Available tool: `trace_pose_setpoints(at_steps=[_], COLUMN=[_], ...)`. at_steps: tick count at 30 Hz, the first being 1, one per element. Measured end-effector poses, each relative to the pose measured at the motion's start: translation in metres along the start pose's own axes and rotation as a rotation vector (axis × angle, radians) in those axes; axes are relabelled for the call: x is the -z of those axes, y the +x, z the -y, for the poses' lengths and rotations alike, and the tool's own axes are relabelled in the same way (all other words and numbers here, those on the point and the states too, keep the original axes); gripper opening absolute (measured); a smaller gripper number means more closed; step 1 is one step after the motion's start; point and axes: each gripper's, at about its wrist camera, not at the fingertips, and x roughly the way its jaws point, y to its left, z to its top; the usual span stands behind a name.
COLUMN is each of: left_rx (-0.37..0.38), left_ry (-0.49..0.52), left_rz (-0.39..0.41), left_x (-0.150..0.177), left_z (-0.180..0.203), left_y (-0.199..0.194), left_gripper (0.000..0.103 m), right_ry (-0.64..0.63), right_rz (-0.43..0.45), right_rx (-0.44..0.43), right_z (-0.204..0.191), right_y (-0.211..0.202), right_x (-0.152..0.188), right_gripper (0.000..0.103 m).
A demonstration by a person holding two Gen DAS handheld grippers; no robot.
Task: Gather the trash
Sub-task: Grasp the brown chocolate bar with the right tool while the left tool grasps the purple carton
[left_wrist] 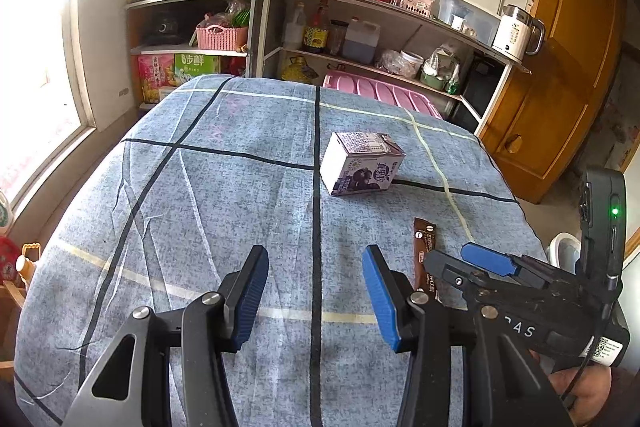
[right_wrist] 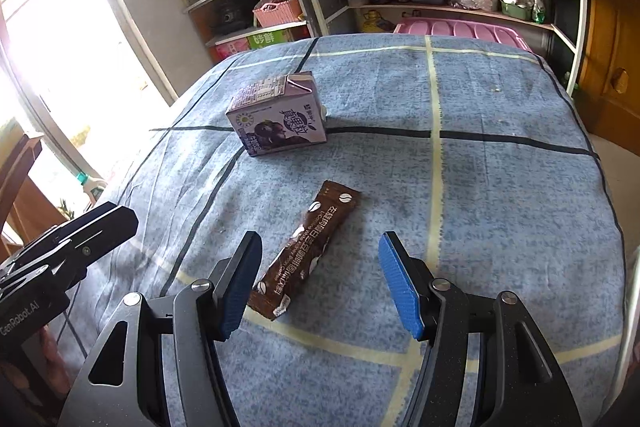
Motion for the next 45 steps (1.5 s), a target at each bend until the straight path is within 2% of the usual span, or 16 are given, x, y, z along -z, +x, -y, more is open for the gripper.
trace_pose_setpoints(at_steps=[2, 4, 6, 8, 11, 14, 22, 25, 28, 31, 34, 42, 45], left_rx=[0.008, 0.018, 0.025, 0.032, 0.046, 0.062, 0.090, 0.077, 0.106, 0.083, 0.165, 0.246, 0.306], left_ry=[0.003, 0.007, 0.015, 0.018, 0.028, 0.053, 0.114, 0.180, 0.174, 0.213, 0.197, 0.264, 0.282], left_rz=[-0.007, -0.011, -0.015, -0.020, -0.031, -0.035, -0.057, -0.060, -0.108, -0.066, -0.074, -0.076, -0.105], left_x=[-0.003, -0.006, -0.010, -0.013, -0.019, -0.027, -0.050, -0.058, -0.062, -0.065, -0.071, -0.068, -0.062], left_z=[0.000, 0.000, 0.001, 0.003, 0.007, 0.012, 0.017, 0.019, 0.015, 0.016, 0.015, 0.040, 0.047], left_y=[0.005, 0.010, 0.015, 0.022, 0.032, 0.043, 0.076, 0.089, 0.108, 0.112, 0.120, 0.123, 0.121], left_gripper=[0.049, 0.049, 0.050, 0.055, 0.056, 0.057, 0.060, 0.064, 0.064, 0.064, 0.064, 0.064, 0.064], right_ry=[-0.028, -0.044, -0.050, -0.053, -0.055, -0.044, 0.002, 0.001, 0.003, 0.007, 0.004, 0.017, 0.033], right_rz=[-0.024, -0.029, -0.023, -0.024, -0.020, -0.015, -0.005, -0.004, -0.003, -0.003, -0.003, -0.002, 0.000], right_rx=[0.025, 0.044, 0.076, 0.082, 0.103, 0.091, 0.048, 0.050, 0.048, 0.043, 0.046, 0.030, 0.017], right_z=[-0.003, -0.004, -0.001, 0.005, 0.013, 0.023, 0.036, 0.034, 0.033, 0.034, 0.034, 0.037, 0.040], right_y=[0.008, 0.012, 0.012, 0.012, 0.010, 0.010, 0.011, 0.012, 0.012, 0.011, 0.011, 0.011, 0.011], right_x=[0.000, 0.002, 0.001, 0.001, -0.001, -0.004, -0.009, -0.009, -0.009, -0.009, -0.009, -0.009, -0.008], right_gripper=[0.061, 0.056, 0.041, 0.033, 0.018, 0.014, 0.014, 0.014, 0.014, 0.014, 0.014, 0.014, 0.014])
